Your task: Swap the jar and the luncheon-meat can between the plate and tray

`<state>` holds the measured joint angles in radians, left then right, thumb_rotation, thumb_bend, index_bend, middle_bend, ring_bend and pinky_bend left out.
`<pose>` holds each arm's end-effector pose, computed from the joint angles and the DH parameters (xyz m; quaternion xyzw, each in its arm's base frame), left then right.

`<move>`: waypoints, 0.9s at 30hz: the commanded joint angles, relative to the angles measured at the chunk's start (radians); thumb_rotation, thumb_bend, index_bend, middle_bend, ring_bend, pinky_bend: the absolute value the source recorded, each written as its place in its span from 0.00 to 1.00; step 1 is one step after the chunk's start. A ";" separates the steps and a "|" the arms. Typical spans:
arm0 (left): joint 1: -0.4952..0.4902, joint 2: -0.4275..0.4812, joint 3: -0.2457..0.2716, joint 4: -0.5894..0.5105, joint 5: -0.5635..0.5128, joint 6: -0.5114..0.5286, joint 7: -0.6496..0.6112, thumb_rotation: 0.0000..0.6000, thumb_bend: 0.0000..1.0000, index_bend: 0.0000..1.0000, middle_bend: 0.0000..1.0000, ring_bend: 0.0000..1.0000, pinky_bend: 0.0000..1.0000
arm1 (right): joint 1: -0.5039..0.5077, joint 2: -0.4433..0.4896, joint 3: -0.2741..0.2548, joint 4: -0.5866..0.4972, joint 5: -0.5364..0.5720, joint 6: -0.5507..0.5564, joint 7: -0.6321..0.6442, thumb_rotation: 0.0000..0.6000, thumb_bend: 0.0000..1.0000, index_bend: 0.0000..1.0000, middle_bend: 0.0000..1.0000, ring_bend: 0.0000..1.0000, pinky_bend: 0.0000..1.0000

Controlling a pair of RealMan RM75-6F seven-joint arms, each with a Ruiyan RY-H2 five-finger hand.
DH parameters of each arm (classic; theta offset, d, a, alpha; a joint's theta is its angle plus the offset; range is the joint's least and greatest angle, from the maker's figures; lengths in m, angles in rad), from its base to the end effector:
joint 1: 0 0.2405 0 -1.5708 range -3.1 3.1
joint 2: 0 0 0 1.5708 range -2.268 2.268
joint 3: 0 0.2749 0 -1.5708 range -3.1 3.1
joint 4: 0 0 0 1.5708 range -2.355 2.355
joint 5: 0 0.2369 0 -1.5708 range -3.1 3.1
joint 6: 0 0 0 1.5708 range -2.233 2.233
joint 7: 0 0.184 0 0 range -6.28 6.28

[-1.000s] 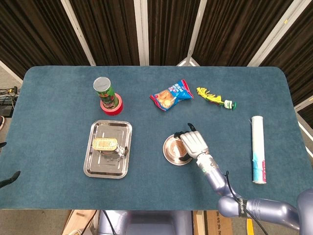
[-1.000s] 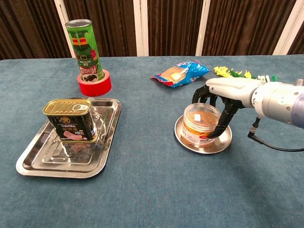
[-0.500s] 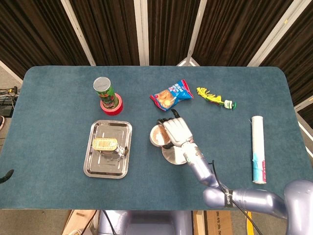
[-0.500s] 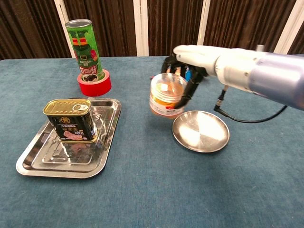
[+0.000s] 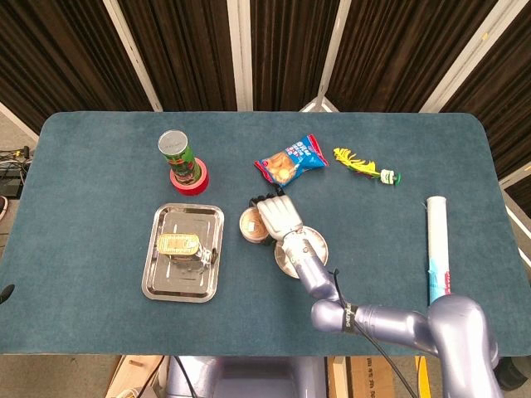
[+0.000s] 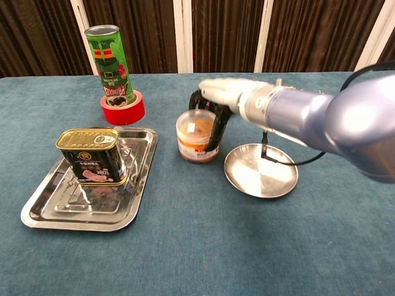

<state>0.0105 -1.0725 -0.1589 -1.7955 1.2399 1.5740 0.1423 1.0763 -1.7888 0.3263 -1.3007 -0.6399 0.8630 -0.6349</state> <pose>-0.3504 0.2067 0.1874 -0.4628 -0.4174 -0.3574 0.6956 -0.0357 -0.4447 -0.1269 0.7510 -0.4023 0.3384 0.3996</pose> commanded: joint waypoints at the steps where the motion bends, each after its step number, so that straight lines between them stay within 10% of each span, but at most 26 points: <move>1: -0.001 0.003 0.002 0.003 0.009 -0.002 -0.013 1.00 0.22 0.17 0.00 0.00 0.04 | 0.008 -0.009 -0.024 -0.014 0.025 0.040 -0.029 1.00 0.00 0.00 0.00 0.00 0.00; 10: -0.013 0.009 0.016 0.040 0.074 -0.021 -0.088 1.00 0.21 0.14 0.00 0.00 0.04 | -0.179 0.268 -0.055 -0.380 -0.129 0.278 0.055 1.00 0.00 0.00 0.00 0.00 0.00; 17: -0.041 0.031 0.034 0.023 0.152 -0.055 -0.135 1.00 0.18 0.13 0.00 0.00 0.04 | -0.412 0.508 -0.235 -0.615 -0.370 0.454 0.155 1.00 0.00 0.00 0.00 0.00 0.00; 27: -0.255 0.108 -0.018 -0.079 0.102 -0.381 -0.110 1.00 0.10 0.11 0.00 0.00 0.03 | -0.702 0.534 -0.493 -0.521 -0.657 0.613 0.403 1.00 0.00 0.00 0.00 0.00 0.00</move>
<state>-0.1723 -0.9895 -0.1587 -1.8306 1.3734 1.2954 0.0314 0.4331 -1.2577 -0.1170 -1.8616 -1.2513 1.4330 -0.2869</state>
